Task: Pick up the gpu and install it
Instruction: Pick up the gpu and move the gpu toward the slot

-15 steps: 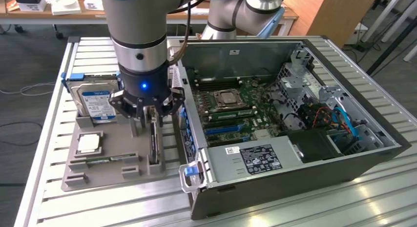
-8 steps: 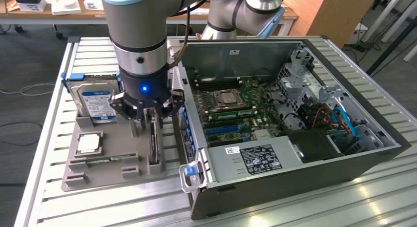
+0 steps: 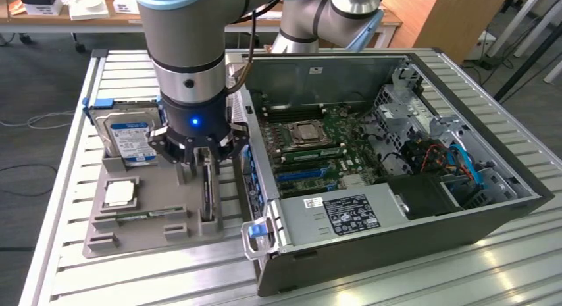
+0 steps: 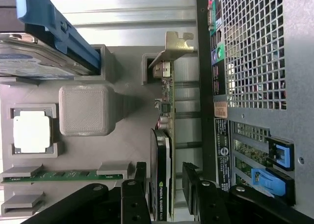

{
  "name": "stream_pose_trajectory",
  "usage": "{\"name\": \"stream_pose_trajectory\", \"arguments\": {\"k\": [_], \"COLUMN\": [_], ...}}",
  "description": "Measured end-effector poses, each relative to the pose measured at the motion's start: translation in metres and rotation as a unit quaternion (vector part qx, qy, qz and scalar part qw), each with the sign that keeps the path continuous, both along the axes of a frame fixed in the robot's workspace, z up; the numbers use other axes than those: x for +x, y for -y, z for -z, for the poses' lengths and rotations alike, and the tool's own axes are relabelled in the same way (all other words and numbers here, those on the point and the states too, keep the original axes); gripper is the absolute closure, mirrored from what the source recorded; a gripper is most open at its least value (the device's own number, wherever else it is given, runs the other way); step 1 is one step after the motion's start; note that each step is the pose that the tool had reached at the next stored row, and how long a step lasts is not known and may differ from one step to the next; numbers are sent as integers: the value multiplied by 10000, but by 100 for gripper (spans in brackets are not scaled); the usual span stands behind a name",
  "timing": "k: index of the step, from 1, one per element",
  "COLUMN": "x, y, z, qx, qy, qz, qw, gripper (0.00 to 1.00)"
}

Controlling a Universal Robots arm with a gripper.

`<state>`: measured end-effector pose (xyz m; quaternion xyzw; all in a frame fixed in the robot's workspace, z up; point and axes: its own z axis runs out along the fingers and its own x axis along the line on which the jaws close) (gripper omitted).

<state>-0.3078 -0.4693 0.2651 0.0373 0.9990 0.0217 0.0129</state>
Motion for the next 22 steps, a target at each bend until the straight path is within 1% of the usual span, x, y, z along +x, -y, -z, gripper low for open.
{"name": "stream_pose_trajectory", "arguments": {"k": [6, 22], "x": [1, 9], "y": [18, 27], "z": [5, 32], "qx": [1, 2], "qy": [1, 2], "qz": [0, 0], "qw": [10000, 10000], "gripper": [57, 57]}}
